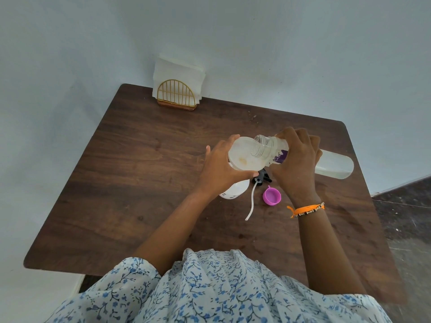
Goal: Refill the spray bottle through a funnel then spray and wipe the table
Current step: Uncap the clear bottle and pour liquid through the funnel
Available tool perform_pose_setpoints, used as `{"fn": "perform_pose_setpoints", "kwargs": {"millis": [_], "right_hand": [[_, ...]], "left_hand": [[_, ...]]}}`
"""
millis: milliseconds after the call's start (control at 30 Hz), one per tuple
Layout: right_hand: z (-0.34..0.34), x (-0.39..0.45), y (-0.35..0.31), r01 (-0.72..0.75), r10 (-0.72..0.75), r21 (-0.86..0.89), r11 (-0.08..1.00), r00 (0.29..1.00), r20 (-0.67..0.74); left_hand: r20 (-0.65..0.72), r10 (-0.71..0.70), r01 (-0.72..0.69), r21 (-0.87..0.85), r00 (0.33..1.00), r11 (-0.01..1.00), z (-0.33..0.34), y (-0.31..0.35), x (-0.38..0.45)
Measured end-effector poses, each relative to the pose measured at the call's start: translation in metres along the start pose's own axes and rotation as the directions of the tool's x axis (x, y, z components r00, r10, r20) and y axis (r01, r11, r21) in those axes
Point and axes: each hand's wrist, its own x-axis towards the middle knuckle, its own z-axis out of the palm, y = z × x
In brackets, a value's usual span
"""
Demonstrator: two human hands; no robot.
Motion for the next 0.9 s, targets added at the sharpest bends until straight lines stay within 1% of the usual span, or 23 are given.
{"fn": "perform_pose_setpoints", "kwargs": {"millis": [900], "right_hand": [[0.0007,-0.0005,0.0009,0.004,-0.004,-0.018,1.000,1.000,-0.002]], "left_hand": [[0.009,-0.006,0.006,0.016,1.000,1.000,-0.0013,0.0007,0.0000]]}}
